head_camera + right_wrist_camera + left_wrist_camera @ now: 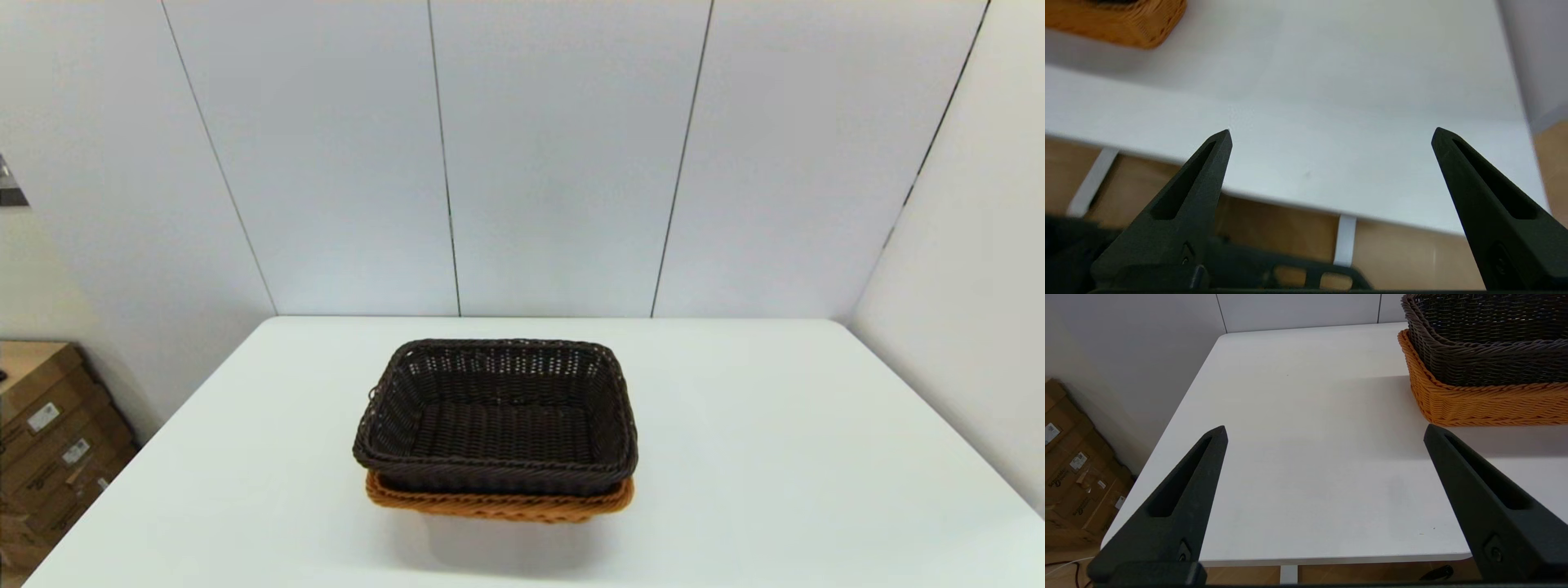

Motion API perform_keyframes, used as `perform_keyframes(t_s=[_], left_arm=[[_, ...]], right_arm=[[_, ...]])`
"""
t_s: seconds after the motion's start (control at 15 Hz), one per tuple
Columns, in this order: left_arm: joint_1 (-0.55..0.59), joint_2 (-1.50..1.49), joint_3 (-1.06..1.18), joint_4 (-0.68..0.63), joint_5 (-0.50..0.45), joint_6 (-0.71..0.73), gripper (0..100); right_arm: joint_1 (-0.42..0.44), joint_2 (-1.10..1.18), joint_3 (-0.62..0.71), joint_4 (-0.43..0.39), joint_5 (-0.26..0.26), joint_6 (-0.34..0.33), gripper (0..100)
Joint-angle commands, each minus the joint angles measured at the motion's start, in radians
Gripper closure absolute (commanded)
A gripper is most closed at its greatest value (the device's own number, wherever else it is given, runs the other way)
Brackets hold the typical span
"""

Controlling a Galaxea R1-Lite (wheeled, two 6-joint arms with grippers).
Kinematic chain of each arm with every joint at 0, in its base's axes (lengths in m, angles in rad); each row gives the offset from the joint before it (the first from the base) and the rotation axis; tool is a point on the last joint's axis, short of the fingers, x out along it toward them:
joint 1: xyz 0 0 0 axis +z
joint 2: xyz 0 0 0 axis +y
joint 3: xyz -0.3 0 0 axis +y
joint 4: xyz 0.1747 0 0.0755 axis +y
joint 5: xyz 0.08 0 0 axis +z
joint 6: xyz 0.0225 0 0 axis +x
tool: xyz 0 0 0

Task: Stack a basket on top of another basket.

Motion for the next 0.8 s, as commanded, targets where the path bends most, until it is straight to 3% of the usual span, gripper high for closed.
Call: perform_keyframes(t_s=[0.07,0.4,0.67,0.8], left_arm=[[0.000,0.001,0.000,0.002,0.001,0.000,0],[0.000,0.001,0.000,0.000,0.001,0.000,0],[0.000,0.001,0.000,0.002,0.001,0.000,0],[0.000,0.001,0.000,0.000,0.001,0.000,0]], right_arm=[[-0.028,-0.114,0.129,-0.115,0.001,-0.023,0],[-0.033,-0.237,0.210,-0.148,-0.002,-0.035,0],[-0.033,-0.237,0.284,-0.345,-0.002,-0.026,0],[-0.033,-0.237,0.301,-0.393,0.000,-0.024,0]])
